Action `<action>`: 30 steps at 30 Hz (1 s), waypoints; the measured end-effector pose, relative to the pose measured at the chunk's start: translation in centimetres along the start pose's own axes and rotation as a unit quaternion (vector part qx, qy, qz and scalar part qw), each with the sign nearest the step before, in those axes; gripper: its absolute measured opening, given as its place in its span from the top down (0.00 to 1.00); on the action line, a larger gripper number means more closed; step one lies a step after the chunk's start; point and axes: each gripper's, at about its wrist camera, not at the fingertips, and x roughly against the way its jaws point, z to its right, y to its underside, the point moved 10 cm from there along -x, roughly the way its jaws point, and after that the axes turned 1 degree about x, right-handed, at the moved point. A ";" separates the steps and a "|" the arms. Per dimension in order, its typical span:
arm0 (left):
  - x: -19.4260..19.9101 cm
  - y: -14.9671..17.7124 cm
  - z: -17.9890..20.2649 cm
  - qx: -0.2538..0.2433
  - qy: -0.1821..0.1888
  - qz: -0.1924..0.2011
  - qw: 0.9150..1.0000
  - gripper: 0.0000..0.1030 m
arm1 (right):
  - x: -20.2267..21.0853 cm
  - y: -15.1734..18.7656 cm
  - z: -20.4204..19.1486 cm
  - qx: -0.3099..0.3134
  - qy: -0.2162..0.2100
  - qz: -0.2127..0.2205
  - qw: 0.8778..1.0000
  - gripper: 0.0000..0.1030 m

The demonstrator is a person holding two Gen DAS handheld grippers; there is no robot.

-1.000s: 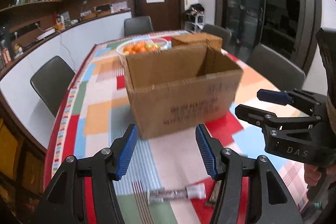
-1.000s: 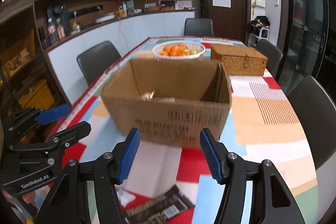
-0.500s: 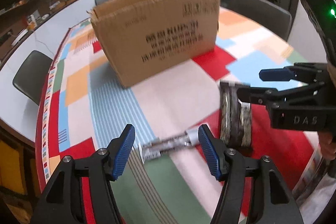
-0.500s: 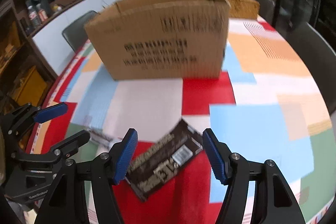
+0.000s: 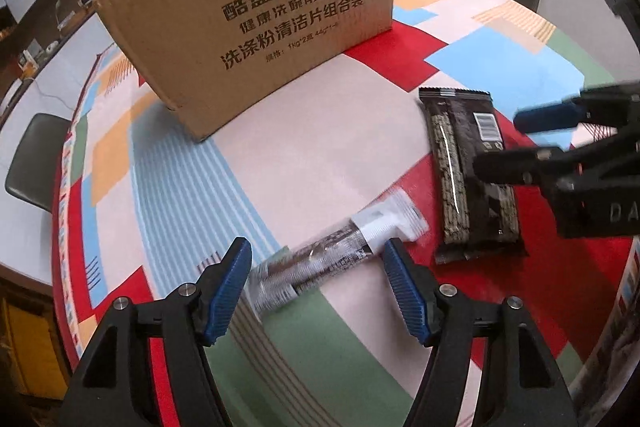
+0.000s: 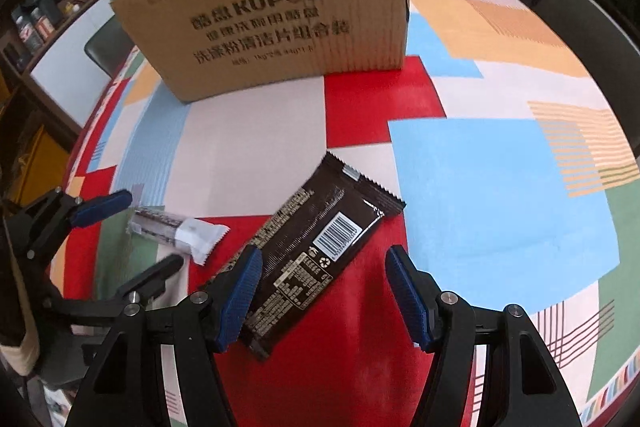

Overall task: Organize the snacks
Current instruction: 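Grasp the clear stick snack with the left tool while the right tool grasps the dark chocolate bar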

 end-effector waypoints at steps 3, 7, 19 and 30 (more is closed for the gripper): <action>-0.4 -0.6 -0.3 0.008 0.003 0.004 1.000 0.34 | -0.8 0.1 0.1 -0.018 -0.015 -0.015 1.000 0.37; -1.0 -1.0 -1.2 0.046 0.018 0.006 0.999 0.35 | -1.3 -0.4 -0.3 -0.028 -0.031 -0.016 0.999 0.37; -1.4 -0.3 -3.6 0.175 0.061 0.017 0.983 0.80 | -3.3 -2.7 -2.7 0.042 0.007 -0.015 0.999 0.37; -0.8 -0.1 -3.2 0.229 0.073 0.019 0.970 0.81 | -4.7 -3.1 -5.1 0.104 0.042 0.000 0.994 0.37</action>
